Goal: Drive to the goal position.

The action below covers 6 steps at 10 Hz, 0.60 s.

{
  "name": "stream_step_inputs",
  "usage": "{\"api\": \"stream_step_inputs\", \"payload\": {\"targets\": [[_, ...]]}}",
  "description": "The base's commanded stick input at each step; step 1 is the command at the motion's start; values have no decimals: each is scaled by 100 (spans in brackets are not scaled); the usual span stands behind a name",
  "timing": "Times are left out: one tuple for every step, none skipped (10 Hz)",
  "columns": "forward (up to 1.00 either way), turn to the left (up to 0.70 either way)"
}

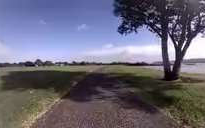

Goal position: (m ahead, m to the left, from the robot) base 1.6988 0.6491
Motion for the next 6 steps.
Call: {"api": "stream_step_inputs", "payload": {"targets": [[45, 0], [45, 0], [45, 0], [45, 0], [45, 0], [45, 0]]}}
